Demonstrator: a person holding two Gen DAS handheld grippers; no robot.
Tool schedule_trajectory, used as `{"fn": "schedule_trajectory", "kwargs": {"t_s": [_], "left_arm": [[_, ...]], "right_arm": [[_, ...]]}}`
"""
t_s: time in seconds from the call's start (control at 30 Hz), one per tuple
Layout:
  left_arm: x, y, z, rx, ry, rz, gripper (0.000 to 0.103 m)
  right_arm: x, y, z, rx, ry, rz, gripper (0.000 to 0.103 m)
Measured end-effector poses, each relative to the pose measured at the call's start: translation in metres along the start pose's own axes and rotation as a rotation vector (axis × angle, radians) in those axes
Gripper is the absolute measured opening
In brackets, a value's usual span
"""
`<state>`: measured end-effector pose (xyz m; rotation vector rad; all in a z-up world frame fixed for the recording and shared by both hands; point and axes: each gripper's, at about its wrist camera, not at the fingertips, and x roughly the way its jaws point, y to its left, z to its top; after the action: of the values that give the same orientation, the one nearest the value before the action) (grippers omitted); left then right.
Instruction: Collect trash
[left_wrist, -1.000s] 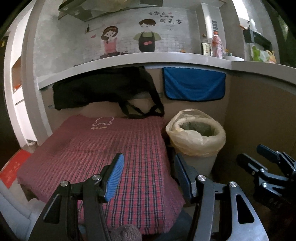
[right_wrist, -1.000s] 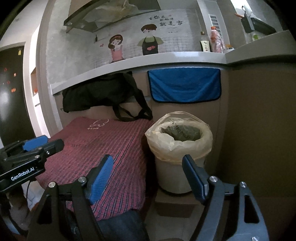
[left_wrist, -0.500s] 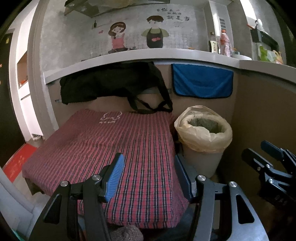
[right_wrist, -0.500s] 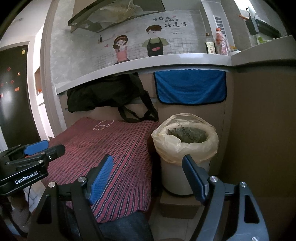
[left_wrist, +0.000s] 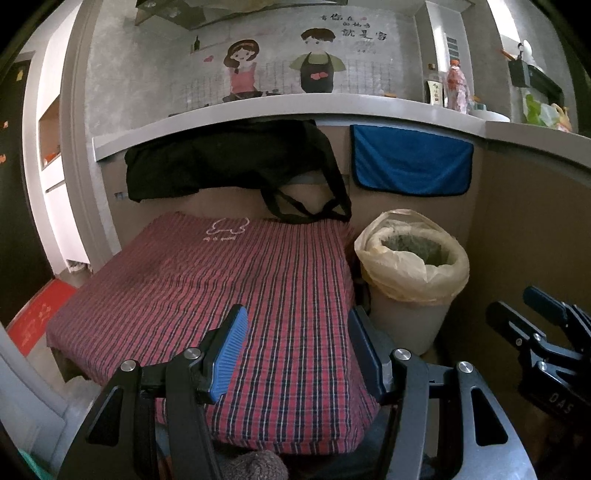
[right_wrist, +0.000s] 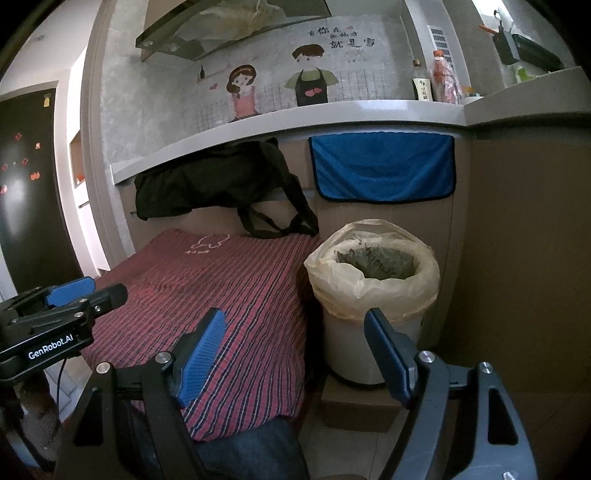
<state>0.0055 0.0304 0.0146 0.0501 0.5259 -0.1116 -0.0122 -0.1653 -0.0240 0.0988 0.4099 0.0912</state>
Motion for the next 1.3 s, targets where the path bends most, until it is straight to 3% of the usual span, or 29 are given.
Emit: {"fn": "schedule_trajectory", "kwargs": {"t_s": [1.3], "left_arm": [[0.0005,-0.0057,-0.0001,-0.007,0.014,-0.004,0.057]], "right_arm": [[0.0003,-0.0028,-0.0046,0.004,0.001,-0.009,0.075]]}}
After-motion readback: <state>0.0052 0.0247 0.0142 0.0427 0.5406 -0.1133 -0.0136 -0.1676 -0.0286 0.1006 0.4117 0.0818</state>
